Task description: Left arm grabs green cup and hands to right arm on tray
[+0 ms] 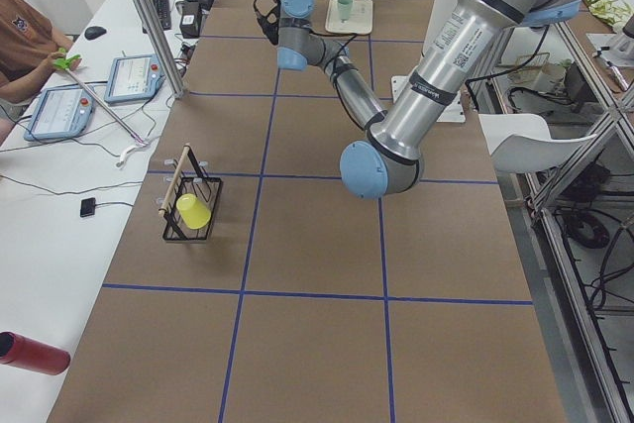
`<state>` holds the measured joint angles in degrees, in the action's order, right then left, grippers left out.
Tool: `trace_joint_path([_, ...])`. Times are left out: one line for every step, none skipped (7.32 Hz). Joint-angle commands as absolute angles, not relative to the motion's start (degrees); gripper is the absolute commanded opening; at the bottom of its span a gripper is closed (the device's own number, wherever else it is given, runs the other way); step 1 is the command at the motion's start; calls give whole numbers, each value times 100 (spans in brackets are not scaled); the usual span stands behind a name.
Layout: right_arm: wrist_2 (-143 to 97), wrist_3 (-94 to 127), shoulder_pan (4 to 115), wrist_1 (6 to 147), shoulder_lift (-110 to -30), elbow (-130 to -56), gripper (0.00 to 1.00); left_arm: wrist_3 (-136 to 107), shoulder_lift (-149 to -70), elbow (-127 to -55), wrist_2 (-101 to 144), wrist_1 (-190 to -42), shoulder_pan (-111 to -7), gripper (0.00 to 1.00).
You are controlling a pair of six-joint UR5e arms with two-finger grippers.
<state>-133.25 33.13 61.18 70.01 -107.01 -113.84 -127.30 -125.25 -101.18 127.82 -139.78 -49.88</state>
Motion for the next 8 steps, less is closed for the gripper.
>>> trace_joint_path([-13429,3296,6669,7423,-10234,-11400,99,-11051,-12350,-10160,13155,-13216,-5403,100])
trace_joint_path([-13421,3235,7010,8071,-9648,-11399,99,-9960,-12149,-10247,13157,-12636,-5544,100])
trace_joint_path([-13369,3104,7135,8303,-9320,-11304,99,-8931,-11738,-10405,13157,-12247,-5824,100])
trace_joint_path([-13351,3007,7319,8306,-9099,-11120,99,-7790,-11420,-10476,13157,-11773,-6140,100])
trace_joint_path([-13351,2814,7443,8314,-8931,-10909,99,-6291,-11269,-10485,13114,-10829,-6422,100])
trace_joint_path([-13359,2604,7575,8323,-8721,-10655,99,-4561,-11007,-10572,13061,-9993,-6816,100])
trace_joint_path([-13377,2549,7654,8393,-8614,-10557,99,-3291,-10673,-10617,12965,-9619,-7221,100])
trace_joint_path([-13386,2436,7742,8559,-8622,-10556,99,-2095,-10017,-10635,12964,-9580,-7599,100])
